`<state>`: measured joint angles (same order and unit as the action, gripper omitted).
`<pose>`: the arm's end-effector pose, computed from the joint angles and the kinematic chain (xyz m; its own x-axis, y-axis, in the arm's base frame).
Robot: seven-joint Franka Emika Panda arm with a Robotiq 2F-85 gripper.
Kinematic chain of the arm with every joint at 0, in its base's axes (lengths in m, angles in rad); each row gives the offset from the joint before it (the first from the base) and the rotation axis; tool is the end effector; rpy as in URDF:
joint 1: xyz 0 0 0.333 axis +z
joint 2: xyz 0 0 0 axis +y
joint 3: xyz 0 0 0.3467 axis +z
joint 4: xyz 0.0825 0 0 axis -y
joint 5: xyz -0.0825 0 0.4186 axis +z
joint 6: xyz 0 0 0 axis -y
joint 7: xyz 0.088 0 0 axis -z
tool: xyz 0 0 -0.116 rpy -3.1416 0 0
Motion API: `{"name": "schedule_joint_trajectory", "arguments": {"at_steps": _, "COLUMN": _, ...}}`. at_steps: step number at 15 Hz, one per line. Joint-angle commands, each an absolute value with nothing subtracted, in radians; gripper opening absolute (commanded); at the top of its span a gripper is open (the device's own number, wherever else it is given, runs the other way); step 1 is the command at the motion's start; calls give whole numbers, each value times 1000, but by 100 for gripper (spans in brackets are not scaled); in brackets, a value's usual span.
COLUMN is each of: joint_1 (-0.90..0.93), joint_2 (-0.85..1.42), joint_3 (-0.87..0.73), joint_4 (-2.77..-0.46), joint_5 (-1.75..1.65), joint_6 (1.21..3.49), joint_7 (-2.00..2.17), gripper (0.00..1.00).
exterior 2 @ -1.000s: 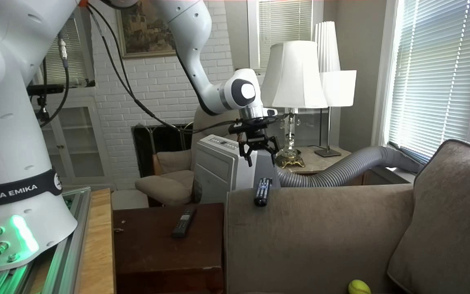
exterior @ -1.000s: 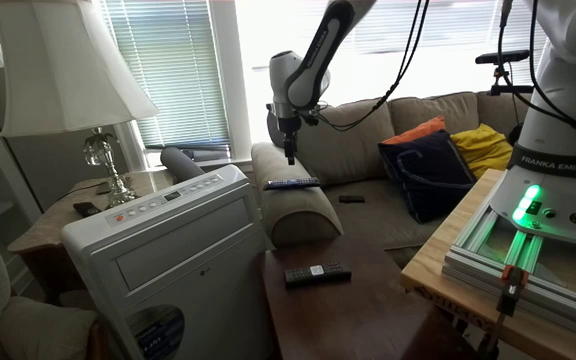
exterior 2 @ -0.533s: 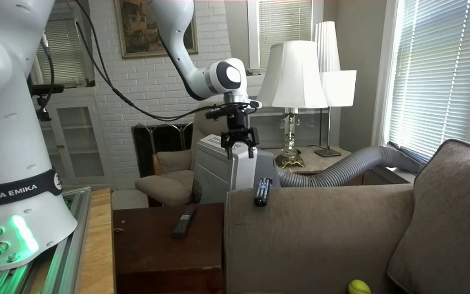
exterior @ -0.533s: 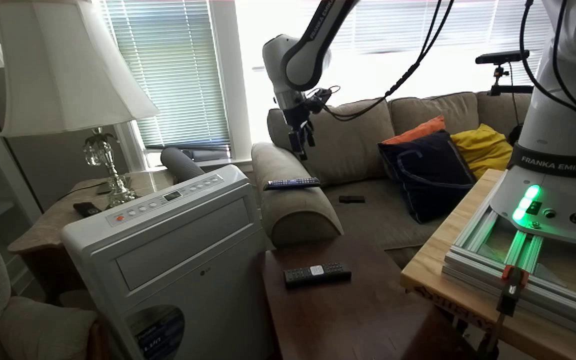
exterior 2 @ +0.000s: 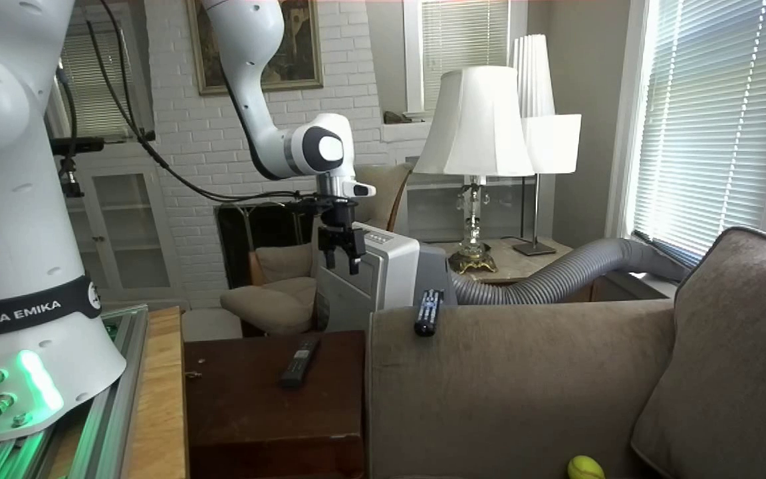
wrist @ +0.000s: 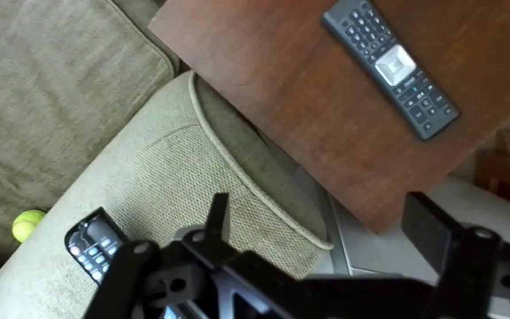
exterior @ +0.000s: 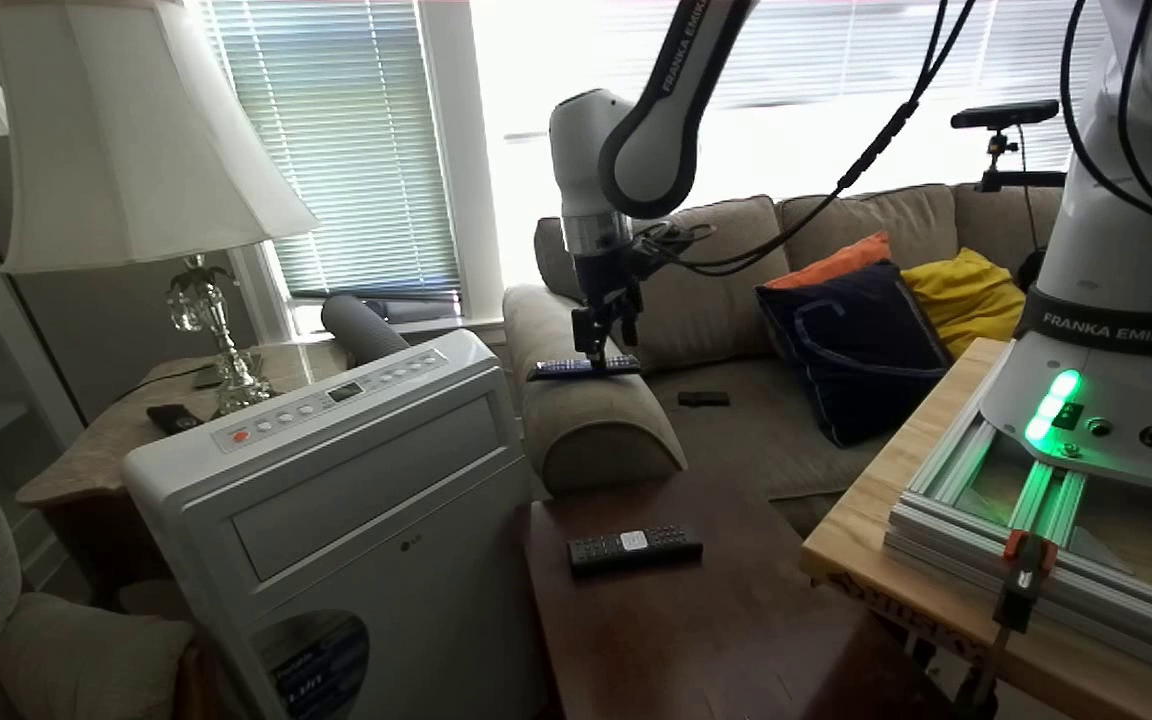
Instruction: Put the black remote control on the left armrest of the sofa.
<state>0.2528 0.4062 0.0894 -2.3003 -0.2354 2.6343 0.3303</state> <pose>0.5093 0.1891 0.1528 0.9761 0.2117 -0.0488 0.2153 -0.9729 0.0847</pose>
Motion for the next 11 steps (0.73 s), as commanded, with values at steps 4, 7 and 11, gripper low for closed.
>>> {"name": "schedule_joint_trajectory", "arguments": {"at_steps": 4, "joint_1": 432, "joint_2": 425, "joint_3": -92, "joint_4": -2389, "joint_5": -290, "joint_6": 2902, "joint_7": 513, "gripper": 100}}
{"name": "schedule_joint_trajectory", "arguments": {"at_steps": 7, "joint_1": 512, "joint_2": 439, "joint_3": -176, "joint_4": -2396, "joint_5": -323, "joint_6": 2946, "joint_7": 579, "gripper": 100}}
{"name": "schedule_joint_trajectory", "arguments": {"at_steps": 11, "joint_1": 515, "joint_2": 439, "joint_3": -180, "joint_4": -2396, "joint_5": -323, "joint_6": 2947, "joint_7": 582, "gripper": 100}}
